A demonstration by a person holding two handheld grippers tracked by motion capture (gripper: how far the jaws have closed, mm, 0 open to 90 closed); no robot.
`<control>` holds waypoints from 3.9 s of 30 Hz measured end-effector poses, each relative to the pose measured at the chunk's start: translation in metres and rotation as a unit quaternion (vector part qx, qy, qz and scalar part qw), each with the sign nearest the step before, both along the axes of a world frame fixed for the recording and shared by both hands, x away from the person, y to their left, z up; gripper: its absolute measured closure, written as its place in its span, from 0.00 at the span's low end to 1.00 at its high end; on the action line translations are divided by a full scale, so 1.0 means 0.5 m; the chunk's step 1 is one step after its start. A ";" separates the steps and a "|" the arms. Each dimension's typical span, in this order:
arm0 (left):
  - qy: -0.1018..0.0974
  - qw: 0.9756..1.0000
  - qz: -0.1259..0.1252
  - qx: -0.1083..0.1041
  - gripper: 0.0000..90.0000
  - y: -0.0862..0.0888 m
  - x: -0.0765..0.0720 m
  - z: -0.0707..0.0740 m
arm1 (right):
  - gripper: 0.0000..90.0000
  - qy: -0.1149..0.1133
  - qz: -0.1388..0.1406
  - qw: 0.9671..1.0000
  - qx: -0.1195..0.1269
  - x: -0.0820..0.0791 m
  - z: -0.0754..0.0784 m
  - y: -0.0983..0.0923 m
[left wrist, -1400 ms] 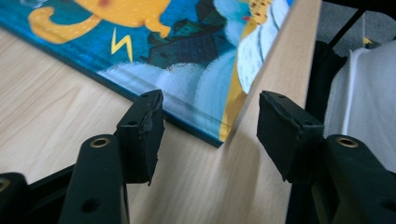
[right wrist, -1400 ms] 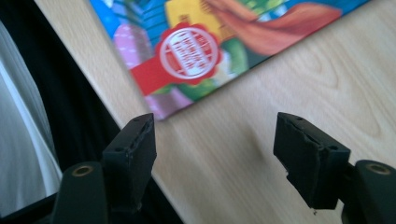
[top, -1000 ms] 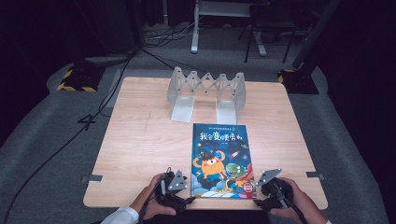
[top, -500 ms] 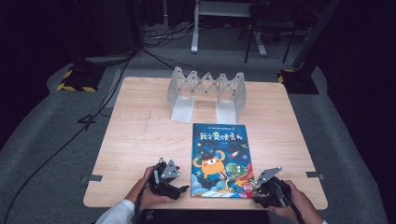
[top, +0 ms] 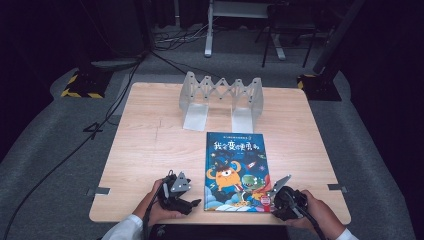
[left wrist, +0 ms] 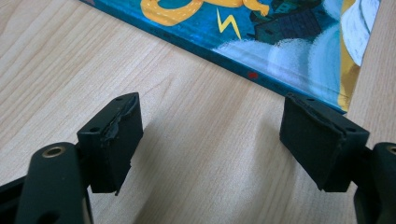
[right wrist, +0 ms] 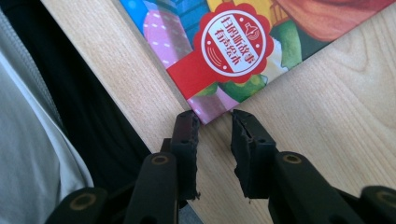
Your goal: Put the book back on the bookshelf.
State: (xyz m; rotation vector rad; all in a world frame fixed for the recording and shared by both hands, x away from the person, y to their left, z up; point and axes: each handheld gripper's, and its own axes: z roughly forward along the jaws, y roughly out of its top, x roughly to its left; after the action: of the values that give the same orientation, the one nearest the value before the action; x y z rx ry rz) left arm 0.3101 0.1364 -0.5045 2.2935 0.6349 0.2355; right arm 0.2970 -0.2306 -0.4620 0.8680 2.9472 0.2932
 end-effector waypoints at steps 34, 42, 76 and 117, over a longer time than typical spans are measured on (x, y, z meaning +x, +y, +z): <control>0.001 1.000 -0.002 0.000 0.23 0.001 0.001 0.000 | 0.34 -0.014 -0.005 0.934 0.356 0.068 0.011 -0.041; 0.002 1.000 -0.003 0.000 0.23 0.001 0.002 0.000 | 0.33 -0.013 -0.026 0.932 0.362 0.144 0.005 -0.022; 0.007 1.000 -0.012 0.008 0.19 -0.001 0.012 0.002 | 0.58 -0.116 0.019 0.895 0.430 0.147 0.025 -0.014; 0.115 0.977 -0.074 -0.162 0.01 -0.091 0.153 0.012 | 0.58 -0.244 0.078 0.872 0.417 0.082 0.053 -0.011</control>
State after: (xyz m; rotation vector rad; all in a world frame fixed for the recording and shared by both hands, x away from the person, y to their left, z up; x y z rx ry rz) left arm 0.3867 0.0907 -0.4987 2.0524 0.5678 -0.1957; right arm 0.3381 -0.2363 -0.4355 0.4603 2.3455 1.5993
